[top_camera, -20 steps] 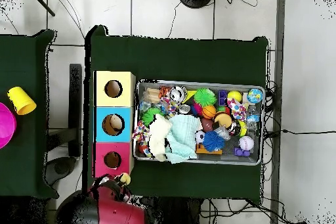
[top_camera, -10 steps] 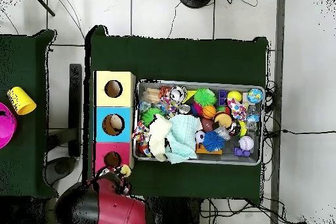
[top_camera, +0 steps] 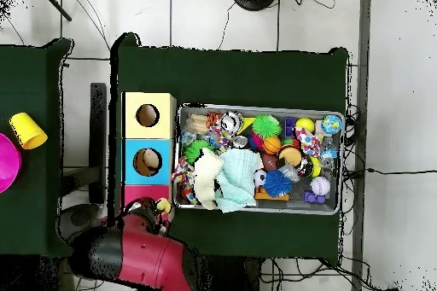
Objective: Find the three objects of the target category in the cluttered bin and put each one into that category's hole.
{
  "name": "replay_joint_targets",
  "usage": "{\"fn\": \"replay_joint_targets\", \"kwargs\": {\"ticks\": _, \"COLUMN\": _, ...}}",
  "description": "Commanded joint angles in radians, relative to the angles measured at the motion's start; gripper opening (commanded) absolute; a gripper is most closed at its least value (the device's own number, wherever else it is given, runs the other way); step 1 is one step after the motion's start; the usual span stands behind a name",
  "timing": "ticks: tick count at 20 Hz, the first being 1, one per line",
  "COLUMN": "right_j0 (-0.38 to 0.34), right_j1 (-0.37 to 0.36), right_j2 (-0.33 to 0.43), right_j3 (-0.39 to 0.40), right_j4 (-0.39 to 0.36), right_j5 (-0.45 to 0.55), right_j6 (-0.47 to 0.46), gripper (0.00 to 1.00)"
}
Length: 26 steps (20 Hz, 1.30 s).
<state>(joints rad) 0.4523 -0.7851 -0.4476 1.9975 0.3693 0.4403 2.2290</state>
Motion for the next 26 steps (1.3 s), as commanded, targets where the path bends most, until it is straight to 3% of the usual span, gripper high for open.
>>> {"fn": "replay_joint_targets", "kwargs": {"ticks": 1, "right_j0": 0.001, "right_j1": 0.068, "right_j2": 0.018, "right_j3": -0.107, "right_j4": 0.066, "right_j5": 0.102, "right_j6": 0.303, "gripper": 0.0}}
{"fn": "replay_joint_targets", "kwargs": {"ticks": 7, "right_j0": -0.015, "right_j1": 0.066, "right_j2": 0.062, "right_j3": -0.051, "right_j4": 0.12, "right_j5": 0.037, "right_j6": 0.299, "gripper": 0.0}}
{"fn": "replay_joint_targets", "kwargs": {"ticks": 15, "right_j0": 0.018, "right_j1": 0.091, "right_j2": 0.071, "right_j3": 0.004, "right_j4": 0.173, "right_j5": -0.047, "right_j6": 0.3, "gripper": 0.0}}
{"fn": "replay_joint_targets", "kwargs": {"ticks": 18, "right_j0": -0.026, "right_j1": 0.083, "right_j2": 0.124, "right_j3": 0.077, "right_j4": 0.177, "right_j5": -0.132, "right_j6": 0.242, "gripper": 0.0}}
{"fn": "replay_joint_targets", "kwargs": {"ticks": 22, "right_j0": -0.064, "right_j1": 0.082, "right_j2": 0.18, "right_j3": 0.146, "right_j4": 0.194, "right_j5": -0.21, "right_j6": 0.235, "gripper": 0.0}}
{"fn": "replay_joint_targets", "kwargs": {"ticks": 26, "right_j0": -0.075, "right_j1": 0.075, "right_j2": 0.209, "right_j3": 0.178, "right_j4": 0.217, "right_j5": -0.22, "right_j6": 0.249, "gripper": 0.0}}
